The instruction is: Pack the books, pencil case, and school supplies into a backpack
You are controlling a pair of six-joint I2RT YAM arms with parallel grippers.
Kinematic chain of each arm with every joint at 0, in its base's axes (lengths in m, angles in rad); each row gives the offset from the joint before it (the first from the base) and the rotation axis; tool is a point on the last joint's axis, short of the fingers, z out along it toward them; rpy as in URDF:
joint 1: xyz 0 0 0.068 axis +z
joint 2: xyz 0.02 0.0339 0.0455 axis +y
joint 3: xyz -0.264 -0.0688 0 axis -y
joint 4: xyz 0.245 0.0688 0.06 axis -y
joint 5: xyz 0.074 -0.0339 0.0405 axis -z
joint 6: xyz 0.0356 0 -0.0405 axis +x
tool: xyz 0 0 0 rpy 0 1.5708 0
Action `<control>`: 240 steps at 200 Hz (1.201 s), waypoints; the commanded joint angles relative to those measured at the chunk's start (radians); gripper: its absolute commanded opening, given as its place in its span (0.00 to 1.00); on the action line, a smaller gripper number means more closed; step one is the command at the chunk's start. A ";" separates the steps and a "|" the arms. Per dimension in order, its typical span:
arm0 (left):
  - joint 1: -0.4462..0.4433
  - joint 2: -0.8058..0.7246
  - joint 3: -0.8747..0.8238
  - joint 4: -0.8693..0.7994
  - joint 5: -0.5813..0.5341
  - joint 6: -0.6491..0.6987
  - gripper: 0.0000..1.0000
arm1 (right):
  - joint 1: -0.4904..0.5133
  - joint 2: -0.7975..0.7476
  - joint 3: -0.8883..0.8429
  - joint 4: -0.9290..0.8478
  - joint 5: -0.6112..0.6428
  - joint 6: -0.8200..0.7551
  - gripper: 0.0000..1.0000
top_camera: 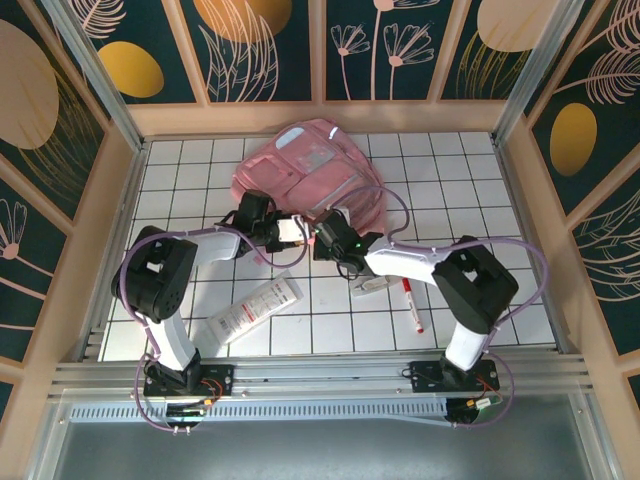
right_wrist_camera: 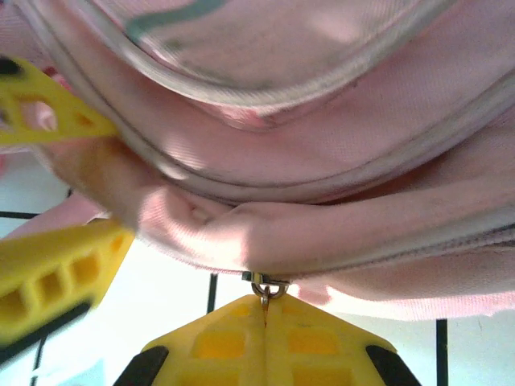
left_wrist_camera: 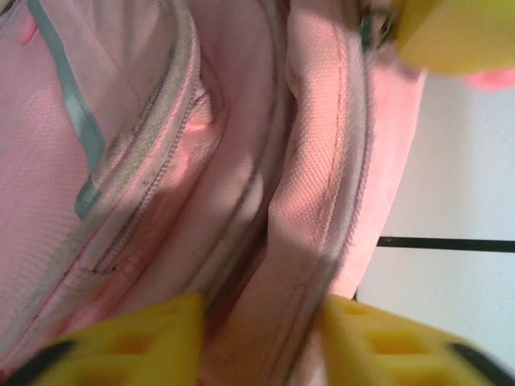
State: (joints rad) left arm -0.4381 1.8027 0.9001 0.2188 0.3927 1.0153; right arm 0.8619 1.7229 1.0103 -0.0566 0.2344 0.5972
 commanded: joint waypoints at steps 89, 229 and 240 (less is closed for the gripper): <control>0.051 -0.115 -0.069 0.020 0.075 0.112 0.00 | -0.221 -0.171 -0.054 -0.208 -0.051 -0.139 0.00; 0.065 -0.099 0.164 -0.390 0.375 -0.057 0.00 | -0.084 -0.119 0.009 -0.160 0.040 -0.069 0.70; 0.065 -0.096 0.172 -0.409 0.390 -0.053 0.00 | -0.060 -0.109 0.021 -0.154 0.052 -0.060 0.66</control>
State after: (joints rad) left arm -0.3721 1.7065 1.0290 -0.1291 0.6308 0.9981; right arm 0.7670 1.5864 0.9844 -0.1837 0.0673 0.4213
